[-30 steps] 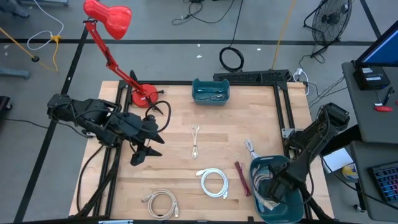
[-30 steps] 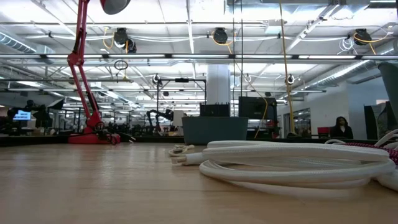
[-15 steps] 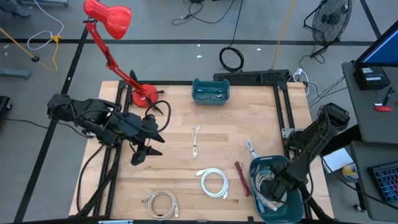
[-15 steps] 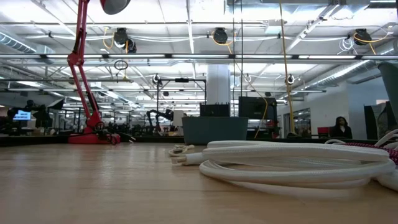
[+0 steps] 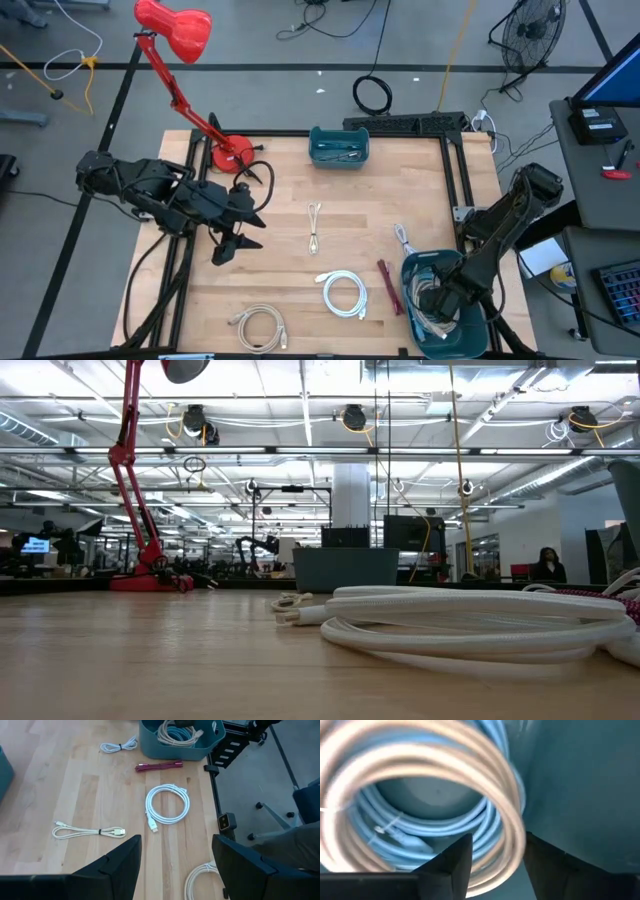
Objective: Pick & Place USB Port
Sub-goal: Put the top light brown HDMI cable into the bottom blue bin, then put the top light brown charger cable into the top blue bin
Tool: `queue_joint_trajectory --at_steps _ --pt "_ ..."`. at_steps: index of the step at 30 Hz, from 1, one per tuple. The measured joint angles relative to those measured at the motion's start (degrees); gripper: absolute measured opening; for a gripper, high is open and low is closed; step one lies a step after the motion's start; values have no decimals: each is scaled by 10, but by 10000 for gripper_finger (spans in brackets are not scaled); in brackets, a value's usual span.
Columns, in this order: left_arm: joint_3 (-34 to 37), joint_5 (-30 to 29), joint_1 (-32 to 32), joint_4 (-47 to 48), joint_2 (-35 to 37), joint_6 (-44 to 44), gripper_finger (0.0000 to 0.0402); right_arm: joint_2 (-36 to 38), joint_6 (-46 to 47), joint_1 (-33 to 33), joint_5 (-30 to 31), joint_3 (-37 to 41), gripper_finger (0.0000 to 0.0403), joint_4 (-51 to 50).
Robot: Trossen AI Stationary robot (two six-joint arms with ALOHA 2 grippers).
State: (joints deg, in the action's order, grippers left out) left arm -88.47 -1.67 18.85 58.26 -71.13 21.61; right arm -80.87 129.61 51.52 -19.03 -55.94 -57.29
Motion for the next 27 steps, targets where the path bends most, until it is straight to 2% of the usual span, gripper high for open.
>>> queue_joint_trajectory --at_steps 10,13,17,22,27 --pt "0 -12 0 -3 -1 -2 243 102 7 -30 100 0 164 -34" --pt "0 -15 0 -4 -1 3 243 125 -5 -42 169 0 164 -32" --pt "0 -15 0 -17 -1 15 243 156 -36 -63 307 0 164 -4" --pt "0 -44 0 -20 -1 34 243 192 -130 -107 461 0 164 61" --pt "0 -92 0 -43 -1 63 243 223 -305 -172 537 0 164 165"
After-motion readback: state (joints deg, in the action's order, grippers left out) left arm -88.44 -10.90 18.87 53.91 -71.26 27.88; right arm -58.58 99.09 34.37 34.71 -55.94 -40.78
